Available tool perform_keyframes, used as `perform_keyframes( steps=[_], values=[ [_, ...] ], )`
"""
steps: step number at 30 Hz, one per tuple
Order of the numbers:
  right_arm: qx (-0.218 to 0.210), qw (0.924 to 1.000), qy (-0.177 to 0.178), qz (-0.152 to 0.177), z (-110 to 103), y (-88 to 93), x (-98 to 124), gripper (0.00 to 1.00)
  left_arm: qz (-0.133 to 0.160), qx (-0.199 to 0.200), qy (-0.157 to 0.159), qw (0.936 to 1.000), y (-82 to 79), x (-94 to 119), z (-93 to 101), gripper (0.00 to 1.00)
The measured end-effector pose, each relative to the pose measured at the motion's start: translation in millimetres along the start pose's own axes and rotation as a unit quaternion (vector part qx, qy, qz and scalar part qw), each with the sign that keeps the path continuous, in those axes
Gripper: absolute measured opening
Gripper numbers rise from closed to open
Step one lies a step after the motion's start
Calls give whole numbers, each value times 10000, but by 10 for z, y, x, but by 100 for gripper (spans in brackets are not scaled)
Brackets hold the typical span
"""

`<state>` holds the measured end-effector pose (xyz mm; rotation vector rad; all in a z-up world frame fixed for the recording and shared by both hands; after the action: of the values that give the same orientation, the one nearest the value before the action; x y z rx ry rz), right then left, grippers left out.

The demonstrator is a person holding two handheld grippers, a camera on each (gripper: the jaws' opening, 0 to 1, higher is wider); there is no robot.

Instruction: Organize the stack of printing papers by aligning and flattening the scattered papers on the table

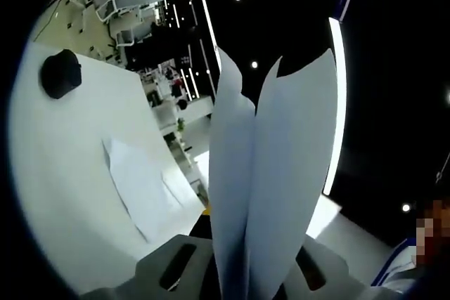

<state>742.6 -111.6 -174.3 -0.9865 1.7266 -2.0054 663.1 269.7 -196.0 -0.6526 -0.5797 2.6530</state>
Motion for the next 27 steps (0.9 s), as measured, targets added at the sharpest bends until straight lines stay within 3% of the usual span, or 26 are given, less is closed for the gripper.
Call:
perform_keyframes(
  steps=[27],
  values=[
    [-198,9996,200,79,-25,260,434,89,91,-49,-66,9999,-41,104,16,6]
  ],
)
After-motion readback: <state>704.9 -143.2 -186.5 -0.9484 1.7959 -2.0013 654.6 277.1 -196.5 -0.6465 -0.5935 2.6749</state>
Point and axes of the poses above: the point that each gripper's makers call its tool centre point, and the gripper's own axes: x roughly backward along the fingers, z roughly to its right, y roughly out of its underside, the point moved 2 cm from there along x, roughly backward along the fingers, and after that the axes turned 5 degrees about -x, right-handed, at the moved point
